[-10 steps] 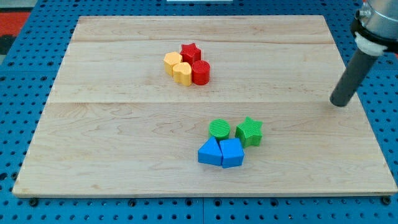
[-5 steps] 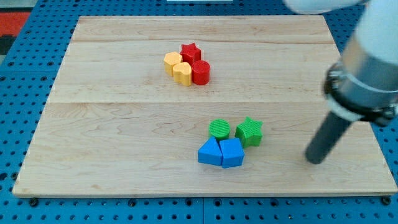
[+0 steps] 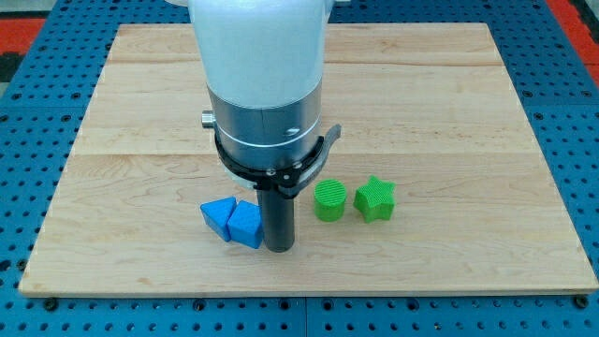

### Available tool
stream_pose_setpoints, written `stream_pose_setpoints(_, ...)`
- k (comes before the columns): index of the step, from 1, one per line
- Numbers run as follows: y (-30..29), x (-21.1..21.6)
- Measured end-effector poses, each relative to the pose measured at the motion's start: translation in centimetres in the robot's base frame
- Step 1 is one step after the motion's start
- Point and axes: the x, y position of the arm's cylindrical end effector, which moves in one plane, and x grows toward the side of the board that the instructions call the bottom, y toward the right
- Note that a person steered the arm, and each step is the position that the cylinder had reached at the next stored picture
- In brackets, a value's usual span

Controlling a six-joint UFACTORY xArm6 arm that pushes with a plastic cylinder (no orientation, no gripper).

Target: Place the cube at the top left of the board

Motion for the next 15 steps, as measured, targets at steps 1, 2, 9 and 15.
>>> stream_pose_setpoints(1,-2.6,-3.8)
stream_pose_setpoints(2,-2.3,-4.2)
stream_pose_setpoints(9,-10.4,-9.4)
stream_pose_setpoints(15,-16.7,-17.0)
